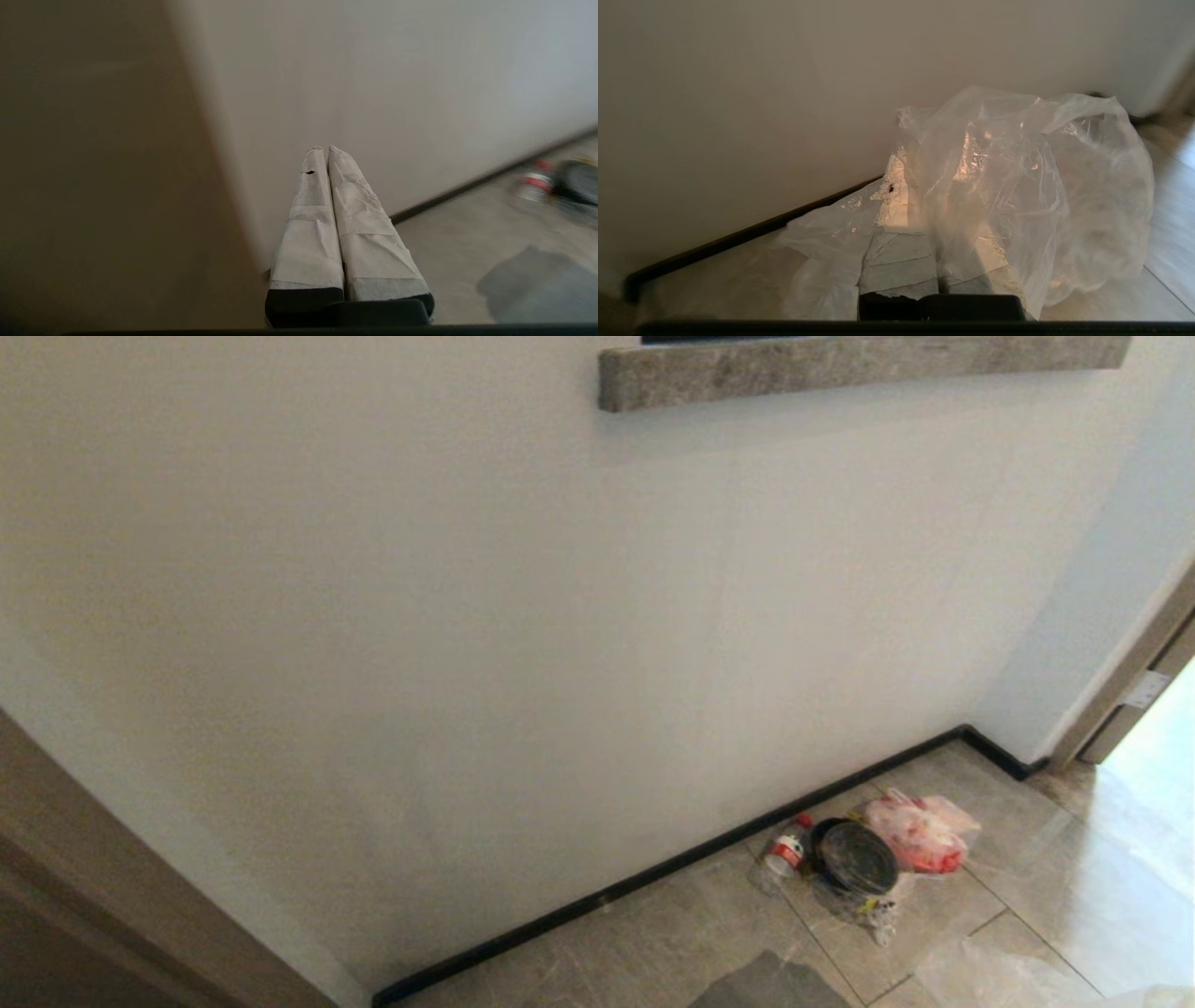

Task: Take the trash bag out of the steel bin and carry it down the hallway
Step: Put the trash bag at the door

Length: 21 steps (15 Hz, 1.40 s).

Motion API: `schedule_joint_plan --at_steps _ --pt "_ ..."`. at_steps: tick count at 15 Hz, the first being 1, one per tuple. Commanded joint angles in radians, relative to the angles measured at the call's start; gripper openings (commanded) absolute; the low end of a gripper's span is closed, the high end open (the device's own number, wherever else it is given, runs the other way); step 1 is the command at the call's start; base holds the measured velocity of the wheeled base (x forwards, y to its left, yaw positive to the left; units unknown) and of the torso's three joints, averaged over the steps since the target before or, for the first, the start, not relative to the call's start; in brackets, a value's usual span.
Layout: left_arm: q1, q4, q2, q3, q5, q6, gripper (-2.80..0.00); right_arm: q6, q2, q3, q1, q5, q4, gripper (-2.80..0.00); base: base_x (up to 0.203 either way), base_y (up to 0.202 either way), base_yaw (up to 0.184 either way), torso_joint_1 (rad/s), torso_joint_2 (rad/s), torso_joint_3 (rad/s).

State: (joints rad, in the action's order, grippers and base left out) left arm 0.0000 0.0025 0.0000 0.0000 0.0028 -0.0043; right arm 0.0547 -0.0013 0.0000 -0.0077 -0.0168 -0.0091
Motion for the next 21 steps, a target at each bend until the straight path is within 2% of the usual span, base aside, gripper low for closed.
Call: schedule_joint_plan --at_steps 1,14,21 --pt "0.000 0.001 0.000 0.000 0.000 0.000 -2.80 -0.001 0.001 0.002 0.000 0.000 0.000 -2.80 0.003 -0.011 0.172 0.000 0.00 0.002" --pt "0.000 0.001 0.000 0.000 0.000 0.000 -2.80 0.000 0.000 0.002 0.000 0.003 0.003 -2.80 0.001 -0.008 0.173 0.002 0.00 0.003" --pt "0.000 0.001 0.000 0.000 0.000 0.000 -2.80 0.001 0.001 0.002 0.000 0.005 0.003 -2.80 0.000 -0.002 0.028 0.001 0.00 0.000"
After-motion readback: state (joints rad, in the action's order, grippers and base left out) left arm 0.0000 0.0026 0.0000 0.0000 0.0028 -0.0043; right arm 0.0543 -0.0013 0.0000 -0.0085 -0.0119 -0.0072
